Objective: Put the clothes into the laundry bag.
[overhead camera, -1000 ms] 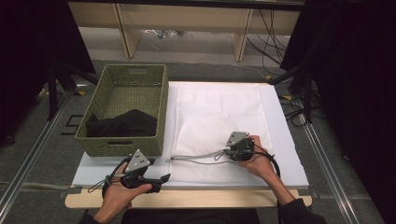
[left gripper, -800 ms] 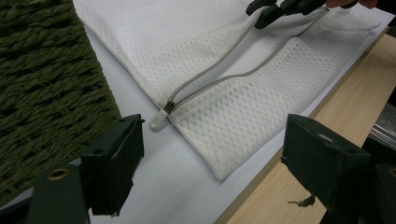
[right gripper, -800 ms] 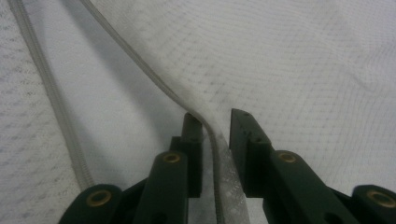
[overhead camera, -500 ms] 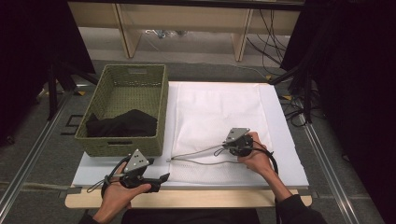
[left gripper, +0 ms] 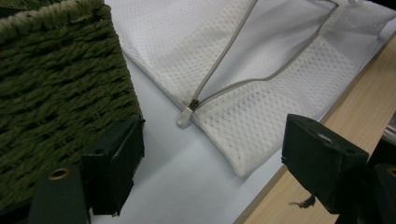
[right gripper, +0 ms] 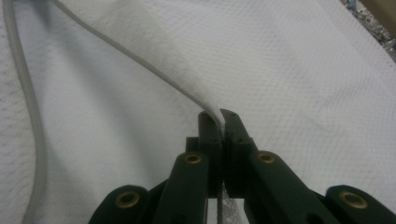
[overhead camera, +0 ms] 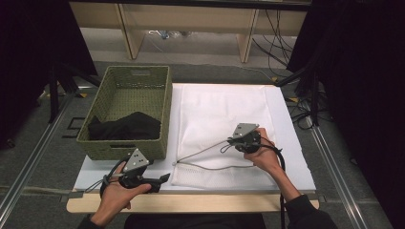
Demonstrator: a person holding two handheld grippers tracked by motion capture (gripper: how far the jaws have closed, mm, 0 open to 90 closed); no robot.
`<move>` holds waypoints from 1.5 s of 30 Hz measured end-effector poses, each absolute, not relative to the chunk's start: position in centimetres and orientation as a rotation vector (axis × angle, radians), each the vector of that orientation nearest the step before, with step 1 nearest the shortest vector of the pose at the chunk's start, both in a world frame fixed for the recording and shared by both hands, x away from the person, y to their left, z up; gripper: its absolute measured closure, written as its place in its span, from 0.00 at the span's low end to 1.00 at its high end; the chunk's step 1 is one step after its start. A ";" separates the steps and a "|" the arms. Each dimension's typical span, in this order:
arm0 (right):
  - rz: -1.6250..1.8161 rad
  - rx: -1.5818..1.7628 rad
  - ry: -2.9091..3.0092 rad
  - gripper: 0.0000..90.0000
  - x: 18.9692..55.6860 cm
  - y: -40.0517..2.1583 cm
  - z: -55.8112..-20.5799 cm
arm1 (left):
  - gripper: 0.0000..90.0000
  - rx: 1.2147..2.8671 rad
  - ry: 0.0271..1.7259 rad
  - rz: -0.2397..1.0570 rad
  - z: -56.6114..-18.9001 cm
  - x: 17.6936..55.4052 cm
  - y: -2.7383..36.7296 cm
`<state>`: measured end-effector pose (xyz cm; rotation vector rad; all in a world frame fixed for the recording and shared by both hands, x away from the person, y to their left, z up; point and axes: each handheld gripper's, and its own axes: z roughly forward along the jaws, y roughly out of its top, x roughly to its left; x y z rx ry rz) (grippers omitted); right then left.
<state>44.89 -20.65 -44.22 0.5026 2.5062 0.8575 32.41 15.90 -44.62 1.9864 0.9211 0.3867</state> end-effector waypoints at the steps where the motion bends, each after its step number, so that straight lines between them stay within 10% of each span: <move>1: 0.863 0.505 2.495 0.99 45.0 -20.6 -44.1 | 0.23 1.994 0.927 0.402 -44.5 32.5 16.1; 26: 0.881 0.505 2.476 0.99 46.6 -21.3 -41.5 | 0.19 1.977 0.968 0.498 -37.2 34.7 19.3; 45: 0.864 0.471 2.490 0.99 46.6 -21.1 -41.6 | 0.19 2.243 0.991 0.491 -37.8 47.9 24.5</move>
